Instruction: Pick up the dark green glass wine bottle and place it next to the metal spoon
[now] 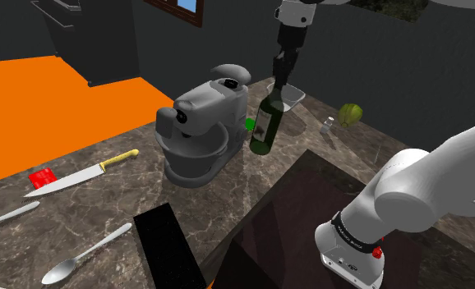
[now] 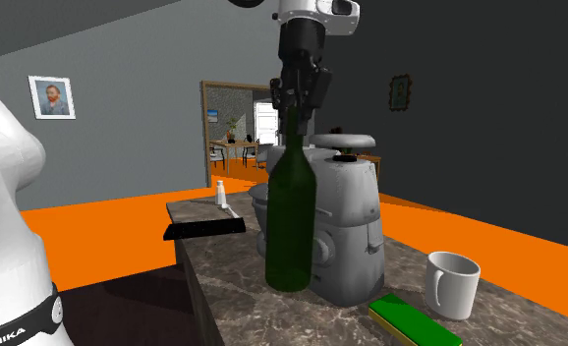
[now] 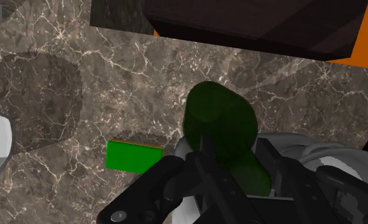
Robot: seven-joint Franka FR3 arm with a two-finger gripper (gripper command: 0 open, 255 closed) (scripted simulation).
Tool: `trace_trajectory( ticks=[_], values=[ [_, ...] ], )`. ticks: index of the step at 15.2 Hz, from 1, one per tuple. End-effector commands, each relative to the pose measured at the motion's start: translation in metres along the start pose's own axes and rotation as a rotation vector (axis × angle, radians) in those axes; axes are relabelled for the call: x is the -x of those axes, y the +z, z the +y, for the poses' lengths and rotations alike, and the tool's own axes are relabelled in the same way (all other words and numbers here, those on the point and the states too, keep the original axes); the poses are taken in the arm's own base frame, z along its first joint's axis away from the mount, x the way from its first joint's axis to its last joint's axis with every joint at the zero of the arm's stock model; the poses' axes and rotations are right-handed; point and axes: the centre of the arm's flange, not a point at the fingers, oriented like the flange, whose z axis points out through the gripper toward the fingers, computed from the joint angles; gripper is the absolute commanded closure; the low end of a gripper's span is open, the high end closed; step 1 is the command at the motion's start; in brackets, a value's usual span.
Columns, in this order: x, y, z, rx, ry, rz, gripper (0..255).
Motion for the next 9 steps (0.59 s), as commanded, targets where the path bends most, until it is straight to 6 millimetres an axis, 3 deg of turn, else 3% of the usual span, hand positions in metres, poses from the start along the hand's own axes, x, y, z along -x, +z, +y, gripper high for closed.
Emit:
trace_trajectory(
  ticks=[1,9],
  values=[
    [0.002,-0.005,0.001,0.000,0.000,0.000,255],
    [-0.005,-0.007,-0.105,0.000,0.000,0.000,255]
  ],
)
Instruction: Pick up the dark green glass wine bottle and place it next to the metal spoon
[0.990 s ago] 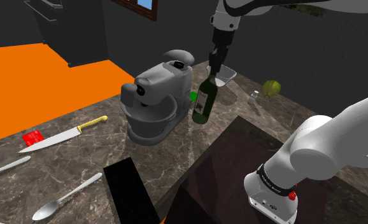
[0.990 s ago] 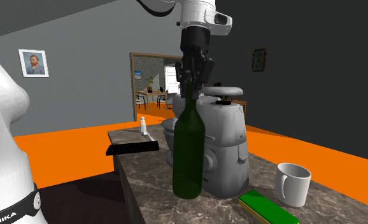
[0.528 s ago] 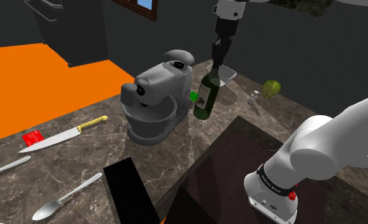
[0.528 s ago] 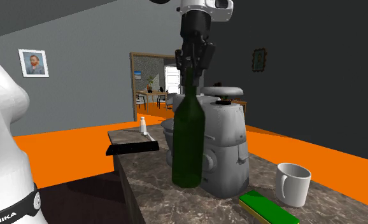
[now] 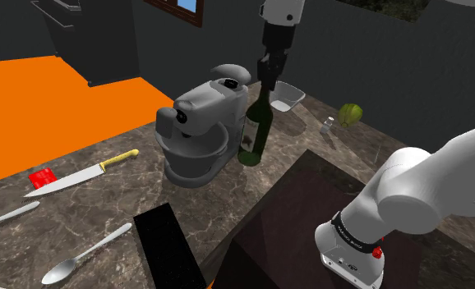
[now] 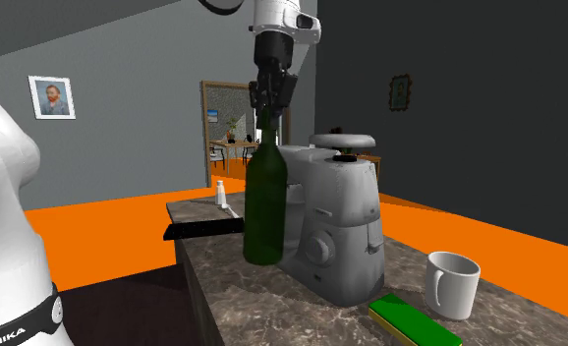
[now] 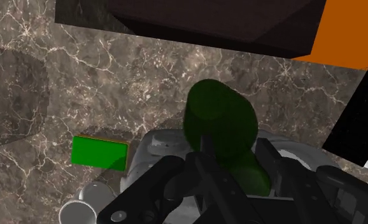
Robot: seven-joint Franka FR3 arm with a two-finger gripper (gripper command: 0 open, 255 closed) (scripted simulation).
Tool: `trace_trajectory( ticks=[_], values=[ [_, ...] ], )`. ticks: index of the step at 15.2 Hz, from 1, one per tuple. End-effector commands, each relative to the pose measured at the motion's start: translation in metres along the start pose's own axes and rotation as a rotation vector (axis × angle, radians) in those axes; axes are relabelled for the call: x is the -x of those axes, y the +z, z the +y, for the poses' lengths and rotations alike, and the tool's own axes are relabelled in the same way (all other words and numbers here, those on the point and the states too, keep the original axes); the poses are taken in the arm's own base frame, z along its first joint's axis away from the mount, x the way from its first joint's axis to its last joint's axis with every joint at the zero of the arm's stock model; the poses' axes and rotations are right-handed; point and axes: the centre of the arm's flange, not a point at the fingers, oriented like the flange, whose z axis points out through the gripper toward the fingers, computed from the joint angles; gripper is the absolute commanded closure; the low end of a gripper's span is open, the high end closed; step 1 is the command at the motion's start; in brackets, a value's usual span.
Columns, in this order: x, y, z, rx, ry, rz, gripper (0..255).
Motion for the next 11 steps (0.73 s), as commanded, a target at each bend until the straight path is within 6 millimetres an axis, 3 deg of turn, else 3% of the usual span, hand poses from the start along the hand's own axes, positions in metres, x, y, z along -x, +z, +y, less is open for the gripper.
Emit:
trace_trajectory(
  ticks=[1,11],
  values=[
    [-0.003,0.000,-0.027,0.000,0.002,0.000,255],
    [-0.012,-0.002,-0.159,0.000,0.002,0.000,255]
  ],
)
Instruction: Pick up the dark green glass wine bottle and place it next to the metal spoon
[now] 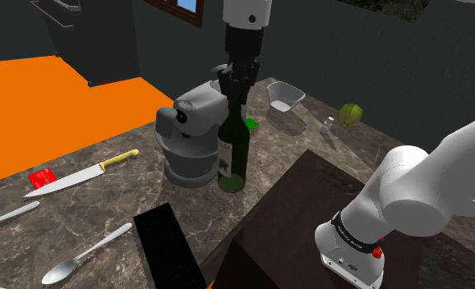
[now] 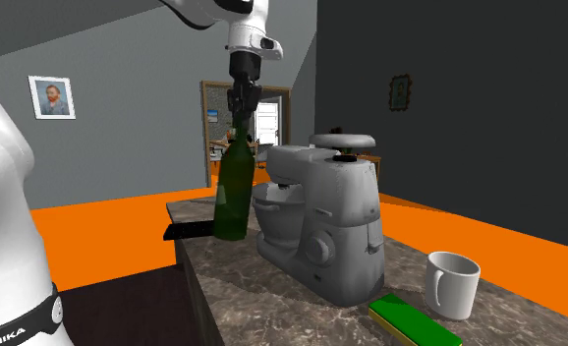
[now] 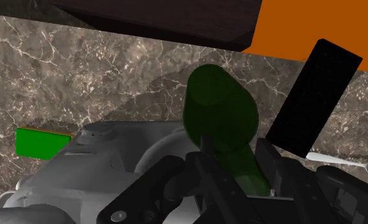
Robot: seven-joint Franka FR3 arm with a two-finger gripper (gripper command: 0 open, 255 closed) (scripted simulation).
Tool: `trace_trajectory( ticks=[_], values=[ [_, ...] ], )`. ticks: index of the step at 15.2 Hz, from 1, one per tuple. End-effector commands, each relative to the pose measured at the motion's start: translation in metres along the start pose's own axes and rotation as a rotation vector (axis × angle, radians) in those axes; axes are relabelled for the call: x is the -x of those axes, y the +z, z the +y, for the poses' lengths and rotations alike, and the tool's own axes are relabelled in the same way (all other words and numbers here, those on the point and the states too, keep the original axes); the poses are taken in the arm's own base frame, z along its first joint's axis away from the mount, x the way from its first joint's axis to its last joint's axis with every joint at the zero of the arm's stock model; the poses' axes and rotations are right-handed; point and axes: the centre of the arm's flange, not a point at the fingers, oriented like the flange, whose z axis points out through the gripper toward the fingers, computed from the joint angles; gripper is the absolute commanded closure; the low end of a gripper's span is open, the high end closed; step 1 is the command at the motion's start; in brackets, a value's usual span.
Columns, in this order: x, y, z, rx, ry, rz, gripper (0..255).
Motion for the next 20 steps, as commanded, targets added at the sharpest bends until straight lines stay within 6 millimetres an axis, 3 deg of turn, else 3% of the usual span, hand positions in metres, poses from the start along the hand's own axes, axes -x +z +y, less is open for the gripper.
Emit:
trace_trajectory(
  ticks=[1,20],
  values=[
    [-0.001,-0.001,-0.029,-0.001,0.001,0.000,255],
    [-0.017,-0.006,-0.279,-0.001,0.001,0.000,255]
  ],
)
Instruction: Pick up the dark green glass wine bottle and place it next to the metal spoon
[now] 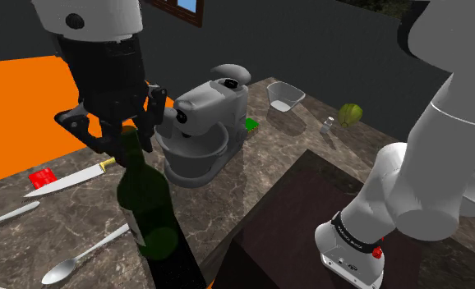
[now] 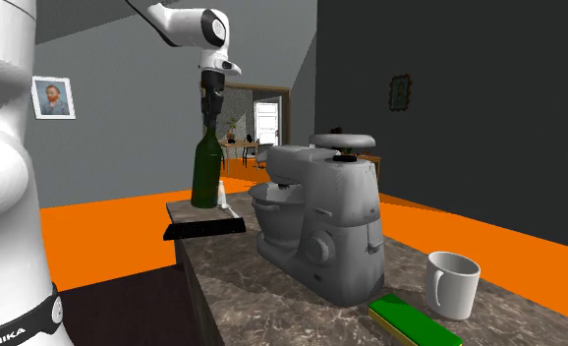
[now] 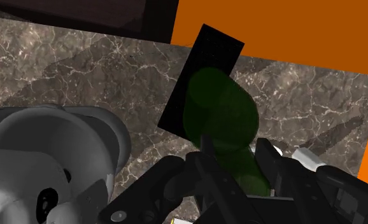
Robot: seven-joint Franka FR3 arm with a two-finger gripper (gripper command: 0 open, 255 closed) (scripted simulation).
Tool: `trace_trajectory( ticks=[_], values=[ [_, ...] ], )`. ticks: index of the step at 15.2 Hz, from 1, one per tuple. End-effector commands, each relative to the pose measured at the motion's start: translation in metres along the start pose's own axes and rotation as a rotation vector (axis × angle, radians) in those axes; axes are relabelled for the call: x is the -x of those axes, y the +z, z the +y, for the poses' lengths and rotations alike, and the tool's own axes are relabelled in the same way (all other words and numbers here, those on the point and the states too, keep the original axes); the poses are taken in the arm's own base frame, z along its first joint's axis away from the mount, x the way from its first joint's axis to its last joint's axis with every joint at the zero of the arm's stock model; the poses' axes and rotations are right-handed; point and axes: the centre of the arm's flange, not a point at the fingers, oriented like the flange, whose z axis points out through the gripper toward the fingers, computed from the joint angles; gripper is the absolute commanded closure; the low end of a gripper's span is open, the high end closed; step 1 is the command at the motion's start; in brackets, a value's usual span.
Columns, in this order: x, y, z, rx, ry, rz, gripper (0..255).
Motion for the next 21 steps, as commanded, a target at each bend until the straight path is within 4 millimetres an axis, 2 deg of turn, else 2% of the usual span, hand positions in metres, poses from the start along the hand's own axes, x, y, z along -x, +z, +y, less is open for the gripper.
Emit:
trace_trajectory(
  ticks=[1,11,21],
  values=[
    [0.001,0.000,-0.025,0.000,0.002,0.000,255],
    [-0.008,-0.002,-0.158,0.000,0.002,0.000,255],
    [-0.015,0.050,-0.159,0.000,0.002,0.000,255]
  ],
)
